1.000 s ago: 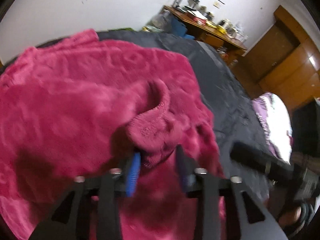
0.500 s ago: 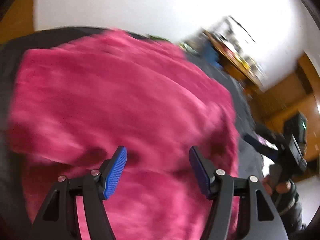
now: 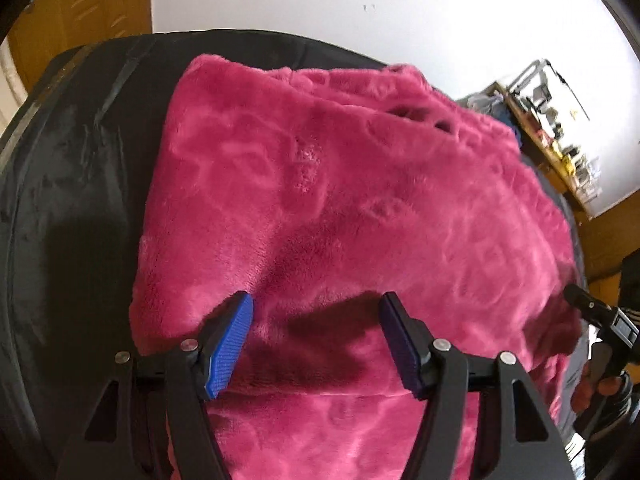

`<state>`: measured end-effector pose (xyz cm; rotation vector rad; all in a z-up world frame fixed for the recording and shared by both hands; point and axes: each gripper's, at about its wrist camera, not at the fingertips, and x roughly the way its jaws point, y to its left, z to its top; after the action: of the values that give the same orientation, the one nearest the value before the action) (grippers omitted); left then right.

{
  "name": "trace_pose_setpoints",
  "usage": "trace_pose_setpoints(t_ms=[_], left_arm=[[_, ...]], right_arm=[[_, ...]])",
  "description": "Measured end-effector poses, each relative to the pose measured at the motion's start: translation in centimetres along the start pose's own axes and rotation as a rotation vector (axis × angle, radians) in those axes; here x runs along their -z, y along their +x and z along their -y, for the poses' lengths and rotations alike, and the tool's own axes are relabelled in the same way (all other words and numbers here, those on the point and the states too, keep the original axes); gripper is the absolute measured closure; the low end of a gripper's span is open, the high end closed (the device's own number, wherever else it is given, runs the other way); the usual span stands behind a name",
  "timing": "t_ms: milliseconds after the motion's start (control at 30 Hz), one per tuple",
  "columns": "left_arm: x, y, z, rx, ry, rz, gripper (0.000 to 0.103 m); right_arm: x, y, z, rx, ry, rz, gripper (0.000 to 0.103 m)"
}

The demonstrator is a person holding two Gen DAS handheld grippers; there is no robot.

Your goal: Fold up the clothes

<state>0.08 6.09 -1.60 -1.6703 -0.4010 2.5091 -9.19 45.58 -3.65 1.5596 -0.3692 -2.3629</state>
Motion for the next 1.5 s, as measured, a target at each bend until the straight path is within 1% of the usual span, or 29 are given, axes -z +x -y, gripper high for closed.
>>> trace_pose_setpoints(t_ms=[33,100,167,233,400,500,600,633,700,767,867,900,1000,1067,1167,1200,1233,1267,1300,1333,1400,1500], left_arm=[[0.0,0.1,0.0,-0.002,0.006,-0.001,0.034],[-0.1,0.1,-0.1,-0.002,0.008,-0.004,0.034],[-0.2,0.0,-0.7,0.02,-0.026,-0.008,0.034],[-0.3,-0.2,-1.2,0.038,-0.051,-0.011,0.034],[0.0,-0.2,-0.6,0.004,-0.009,-0.007,0.033],[-0.2,-0.1,-0.4,-0.008,0.002,-0.004,0.032],[-0.5,-0.4,-0.4,-0.006,-0.011,-0.015,0.032],[-0.8,-0.7,-0.3,0.003,-0.022,-0.017,0.032],[-1.4,-1.4,-0.2,0.026,-0.039,-0.011,0.031],[-2.2,-2.2,0.0,0.032,-0.038,0.014,0.031],[-3.3,-2.9,0.0,0.043,-0.044,0.04,0.031],[-3.8,-2.9,0.0,0.042,-0.048,0.045,0.031],[-4.9,-2.5,-0.2,0.038,-0.063,0.052,0.031],[-5.4,-2.1,-0.4,0.031,-0.066,0.052,0.031],[-6.1,-0.7,-0.4,0.009,-0.072,0.037,0.031],[-6.3,-0.2,-0.5,0.004,-0.076,0.03,0.031],[-6.4,0.1,-0.6,0.001,-0.08,0.025,0.031],[-6.4,0.2,-0.7,-0.002,-0.083,0.023,0.031],[-6.5,0.4,-0.8,-0.004,-0.086,0.021,0.031],[-6.5,0.5,-0.8,-0.005,-0.089,0.021,0.031],[-6.4,0.4,-0.9,-0.005,-0.09,0.022,0.03],[-6.4,-0.1,-1.2,0.0,-0.104,0.03,0.03]], right_arm=[[0.5,0.4,-0.4,0.047,-0.043,-0.017,0.006],[1.5,0.7,-1.4,0.13,-0.144,-0.029,0.007],[2.5,0.8,-2.4,0.219,-0.247,-0.04,0.007],[3.1,0.2,-2.3,0.248,-0.258,-0.036,0.007],[4.0,-1.8,-0.4,0.315,-0.223,-0.01,0.007],[4.4,-1.5,0.5,0.34,-0.248,-0.034,0.007],[3.9,-1.9,-0.2,0.337,-0.258,-0.028,0.007],[3.6,-2.4,-0.3,0.315,-0.248,-0.015,0.007],[2.6,-4.0,-0.2,0.216,-0.194,0.037,0.007],[1.6,-5.0,-0.1,0.134,-0.146,0.073,0.007],[-0.3,-4.5,0.3,0.038,-0.083,0.084,0.007],[-0.8,-4.0,0.4,0.021,-0.072,0.08,0.007],[-1.6,-1.6,0.3,0.006,-0.054,0.049,0.007],[-1.8,-0.2,0.2,0.026,-0.056,0.022,0.007],[-1.6,0.7,-0.4,0.053,-0.084,0.01,0.008],[-1.5,1.0,-0.6,0.062,-0.093,0.006,0.013],[-1.4,1.2,-1.0,0.076,-0.105,0.003,0.029],[-1.3,1.3,-1.5,0.096,-0.118,0.003,0.041],[-1.3,1.3,-1.8,0.11,-0.126,0.003,0.057],[-1.3,1.3,-2.1,0.108,-0.131,0.007,0.068],[-1.4,0.7,-2.5,0.076,-0.124,0.027,0.08],[-1.5,-1.4,-2.7,0.047,-0.097,0.088,0.086]])
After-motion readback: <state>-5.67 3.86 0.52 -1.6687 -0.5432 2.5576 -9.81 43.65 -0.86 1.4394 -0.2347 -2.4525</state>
